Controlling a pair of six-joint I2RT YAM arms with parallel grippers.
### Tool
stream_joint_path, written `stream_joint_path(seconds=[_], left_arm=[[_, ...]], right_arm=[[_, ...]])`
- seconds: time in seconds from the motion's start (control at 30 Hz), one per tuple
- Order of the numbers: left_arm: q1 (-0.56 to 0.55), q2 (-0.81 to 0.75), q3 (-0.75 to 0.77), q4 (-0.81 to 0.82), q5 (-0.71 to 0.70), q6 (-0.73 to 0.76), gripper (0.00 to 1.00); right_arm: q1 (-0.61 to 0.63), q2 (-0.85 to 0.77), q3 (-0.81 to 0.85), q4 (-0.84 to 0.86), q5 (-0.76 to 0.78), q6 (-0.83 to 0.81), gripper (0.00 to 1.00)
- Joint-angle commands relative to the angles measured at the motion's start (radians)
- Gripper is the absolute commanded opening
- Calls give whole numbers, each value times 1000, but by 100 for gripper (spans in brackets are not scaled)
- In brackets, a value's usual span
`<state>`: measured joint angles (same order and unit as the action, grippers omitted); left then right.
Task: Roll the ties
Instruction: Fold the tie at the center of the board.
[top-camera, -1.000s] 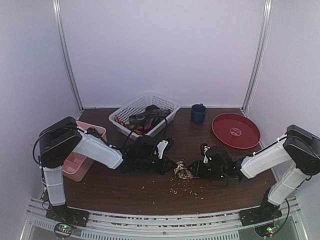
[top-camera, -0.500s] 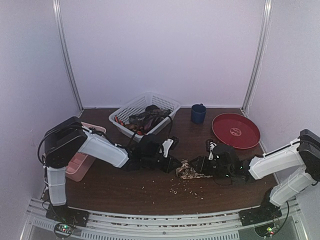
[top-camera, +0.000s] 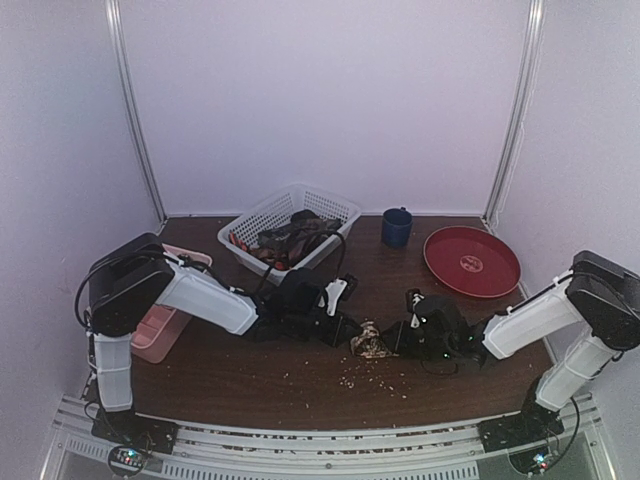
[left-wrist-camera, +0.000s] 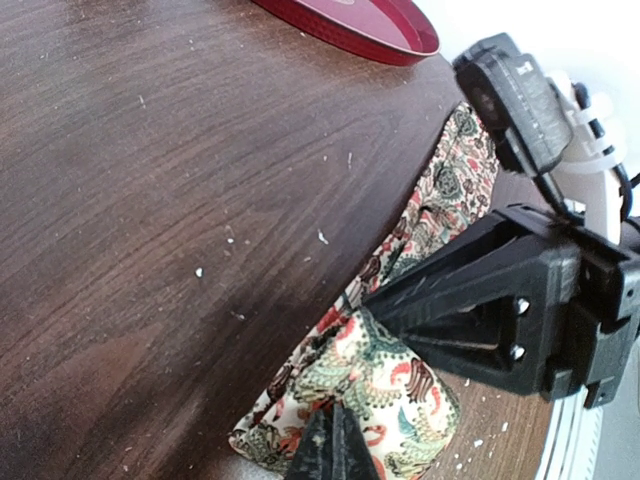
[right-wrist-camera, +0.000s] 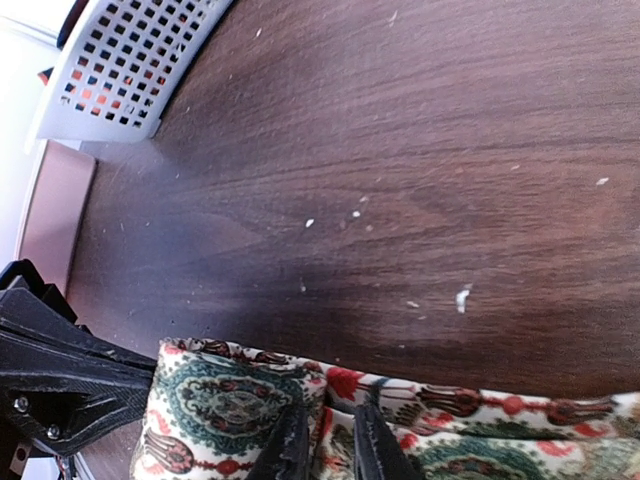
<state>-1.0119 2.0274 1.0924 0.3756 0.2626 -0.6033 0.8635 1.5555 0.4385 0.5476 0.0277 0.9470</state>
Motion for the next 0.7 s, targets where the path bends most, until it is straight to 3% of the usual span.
stream_joint_path(seconds=[0.0,0.23,0.67], left_arm=[[-5,-5,5,2,-12,11,2],[-5,-31,-17,17,-20,-5,2],[-8,-15,-19,26,-7,-16,7]], right_arm=[[6,52,31,85,-73,10,17],[29,115,69,113,-113,3,15],[21,78,80,-62,39,-76,16]])
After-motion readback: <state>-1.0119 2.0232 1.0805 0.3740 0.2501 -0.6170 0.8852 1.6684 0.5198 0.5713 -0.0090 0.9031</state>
